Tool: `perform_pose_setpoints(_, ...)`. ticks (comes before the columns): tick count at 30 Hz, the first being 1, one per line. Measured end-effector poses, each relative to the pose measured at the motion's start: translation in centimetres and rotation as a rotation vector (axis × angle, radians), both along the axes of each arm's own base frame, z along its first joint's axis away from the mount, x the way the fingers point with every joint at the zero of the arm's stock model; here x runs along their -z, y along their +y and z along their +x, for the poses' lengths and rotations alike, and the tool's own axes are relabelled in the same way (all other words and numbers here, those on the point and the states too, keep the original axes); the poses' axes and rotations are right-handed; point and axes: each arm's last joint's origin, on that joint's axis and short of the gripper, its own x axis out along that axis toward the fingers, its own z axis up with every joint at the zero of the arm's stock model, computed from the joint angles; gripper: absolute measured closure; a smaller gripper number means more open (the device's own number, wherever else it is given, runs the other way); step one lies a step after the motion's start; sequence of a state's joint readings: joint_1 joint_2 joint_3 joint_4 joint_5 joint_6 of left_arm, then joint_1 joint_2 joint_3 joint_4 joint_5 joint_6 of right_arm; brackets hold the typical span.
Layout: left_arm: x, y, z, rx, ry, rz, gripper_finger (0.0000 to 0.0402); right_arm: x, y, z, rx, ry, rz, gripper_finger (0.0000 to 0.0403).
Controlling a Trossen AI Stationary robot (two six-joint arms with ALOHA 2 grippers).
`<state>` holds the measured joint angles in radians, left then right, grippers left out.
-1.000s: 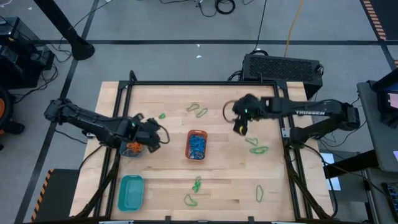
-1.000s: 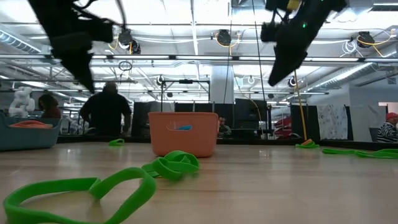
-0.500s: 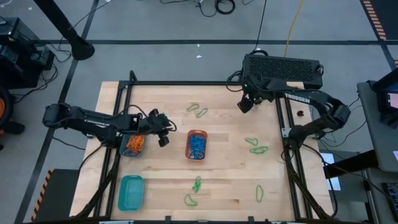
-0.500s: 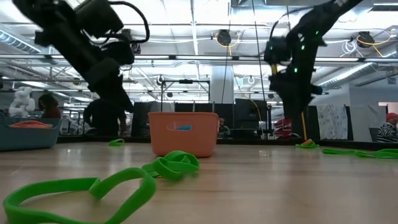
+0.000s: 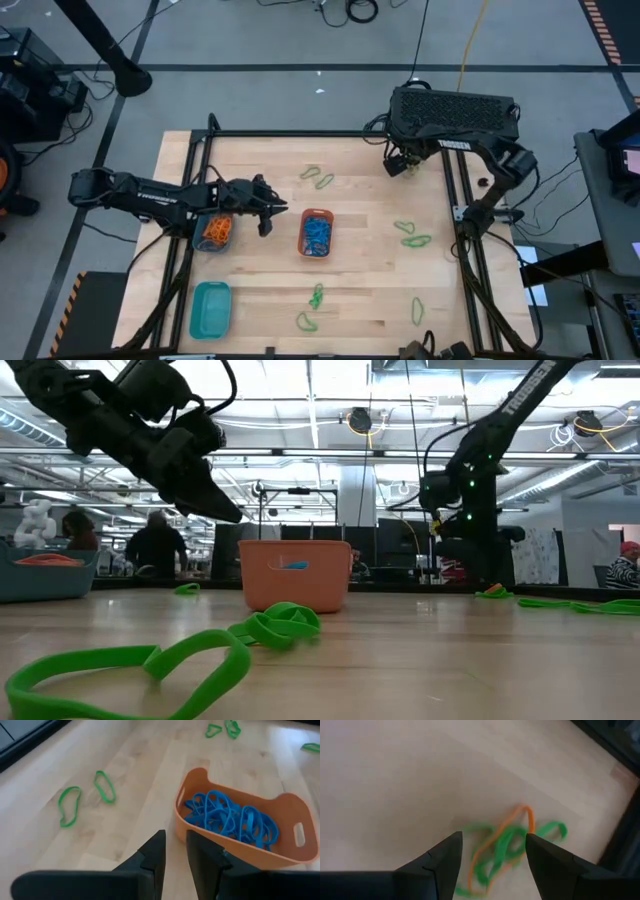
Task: Sort rubber bands into baskets
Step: Put the orange rubber band into the blue bin
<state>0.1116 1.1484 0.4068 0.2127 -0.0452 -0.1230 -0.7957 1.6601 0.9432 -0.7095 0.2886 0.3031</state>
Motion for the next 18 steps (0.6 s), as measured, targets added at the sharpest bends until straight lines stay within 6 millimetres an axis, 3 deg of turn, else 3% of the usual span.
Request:
perform_pose_setpoints(11, 0.1, -0.1, -0.1, 0.001, 0.012, -0.032, 0.0319, 1.9, -2.1, -1.0, 0.068, -0.025, 0.044, 0.0203)
perform_pose_setpoints(18, 0.2, -0.1, -0.1, -0.001, 0.016, -0.035, 0.0319, 2.0, -2.3, -1.2, 0.074, -0.046, 0.063, 0.0288)
